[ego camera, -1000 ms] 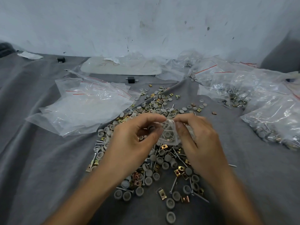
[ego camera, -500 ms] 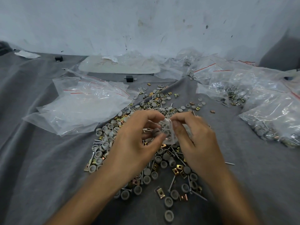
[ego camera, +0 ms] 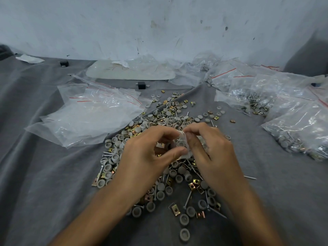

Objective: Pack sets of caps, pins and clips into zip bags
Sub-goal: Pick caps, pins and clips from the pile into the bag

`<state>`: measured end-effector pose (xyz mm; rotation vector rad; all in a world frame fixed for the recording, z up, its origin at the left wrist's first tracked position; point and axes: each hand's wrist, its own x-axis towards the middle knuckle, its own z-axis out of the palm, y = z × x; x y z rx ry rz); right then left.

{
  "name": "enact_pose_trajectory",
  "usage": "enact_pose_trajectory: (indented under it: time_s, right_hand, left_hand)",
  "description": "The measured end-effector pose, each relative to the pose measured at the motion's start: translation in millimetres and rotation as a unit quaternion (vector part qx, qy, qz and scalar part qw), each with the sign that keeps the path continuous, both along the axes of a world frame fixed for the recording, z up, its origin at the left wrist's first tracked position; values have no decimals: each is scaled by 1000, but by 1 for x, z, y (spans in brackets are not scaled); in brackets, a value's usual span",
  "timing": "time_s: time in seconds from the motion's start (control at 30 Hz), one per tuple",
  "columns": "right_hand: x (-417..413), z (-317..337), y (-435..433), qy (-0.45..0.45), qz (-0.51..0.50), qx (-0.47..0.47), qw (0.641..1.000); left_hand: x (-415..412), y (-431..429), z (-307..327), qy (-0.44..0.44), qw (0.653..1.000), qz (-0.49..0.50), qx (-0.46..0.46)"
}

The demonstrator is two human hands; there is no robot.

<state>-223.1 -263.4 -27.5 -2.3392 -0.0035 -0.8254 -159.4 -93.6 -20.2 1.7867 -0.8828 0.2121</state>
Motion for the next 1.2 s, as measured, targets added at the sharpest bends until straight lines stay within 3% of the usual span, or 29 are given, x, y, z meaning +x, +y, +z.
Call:
enact_pose_trajectory:
  time_s: [0.33, 0.4, 0.6, 0.7, 0.83, 1.0, 1.1, 1.2]
  right_hand:
    - [-1, 5, 0, -11, -1, 30, 999]
    - [-1, 7, -2, -25, -7, 67, 997]
    - [-4, 11, -5, -47, 8, 166, 985]
    - [-5, 13, -6, -45, 29, 187, 981]
    - [-6, 15, -11, -29, 55, 198, 978]
    - [-10, 17, -13, 49, 141, 170, 974]
    - [-10, 17, -16, 130, 125, 179, 967]
    - [-8, 18, -17, 133, 112, 192, 966]
  left_hand:
    - [-4, -2, 0, -5, 999, -50, -10]
    - [-5, 0, 2, -49, 998, -26, -10]
    - [-4, 1, 2, -199, 974, 16, 104]
    - [-2, 2, 2, -161, 984, -2, 78]
    - [1, 6, 4, -20, 998, -44, 37]
    - [2, 5, 5, -17, 996, -77, 45]
    - [2, 4, 5, -19, 996, -76, 41]
    - [2, 3, 5, -3, 997, -79, 25]
